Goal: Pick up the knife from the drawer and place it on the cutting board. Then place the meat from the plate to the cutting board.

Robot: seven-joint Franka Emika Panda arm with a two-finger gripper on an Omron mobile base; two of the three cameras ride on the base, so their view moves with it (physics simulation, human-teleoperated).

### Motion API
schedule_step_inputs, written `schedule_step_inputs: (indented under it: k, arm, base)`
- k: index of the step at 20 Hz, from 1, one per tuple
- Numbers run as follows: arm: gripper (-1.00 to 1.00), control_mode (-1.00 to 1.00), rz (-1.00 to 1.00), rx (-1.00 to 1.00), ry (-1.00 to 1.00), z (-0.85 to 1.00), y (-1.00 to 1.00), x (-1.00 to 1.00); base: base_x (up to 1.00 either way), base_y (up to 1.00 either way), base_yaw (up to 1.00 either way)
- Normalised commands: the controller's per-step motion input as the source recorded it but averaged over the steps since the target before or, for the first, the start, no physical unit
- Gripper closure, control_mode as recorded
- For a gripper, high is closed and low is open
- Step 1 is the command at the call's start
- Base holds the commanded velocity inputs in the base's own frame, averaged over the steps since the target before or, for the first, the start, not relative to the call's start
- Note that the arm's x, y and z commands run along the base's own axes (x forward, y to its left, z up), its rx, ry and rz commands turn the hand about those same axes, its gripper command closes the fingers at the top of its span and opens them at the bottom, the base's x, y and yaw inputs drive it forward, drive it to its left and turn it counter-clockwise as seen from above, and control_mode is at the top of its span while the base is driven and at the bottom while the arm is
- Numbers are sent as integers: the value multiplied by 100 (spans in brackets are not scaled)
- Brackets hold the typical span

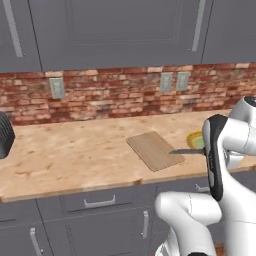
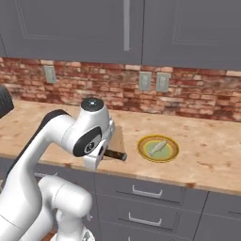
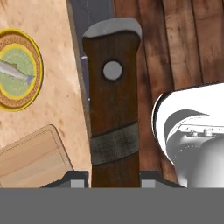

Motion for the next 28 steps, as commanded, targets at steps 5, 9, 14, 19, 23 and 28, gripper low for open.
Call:
schedule_step_inputs:
  k: [5, 9, 14, 19, 23, 28]
  arm:
    - [100, 100, 0, 0, 0, 0, 0, 0]
    - [100, 100, 0, 0, 0, 0, 0, 0]
    - [100, 100, 0, 0, 0, 0, 0, 0]
    - [100, 100, 0, 0, 0, 0, 0, 0]
    - [100, 100, 0, 0, 0, 0, 0, 0]
    - [100, 100, 0, 0, 0, 0, 0, 0]
  base:
    - [79, 15, -22]
    - [71, -14, -30]
    - [87, -3, -14]
    - [100, 6, 0]
    - [80, 0, 19]
    - [44, 0, 29]
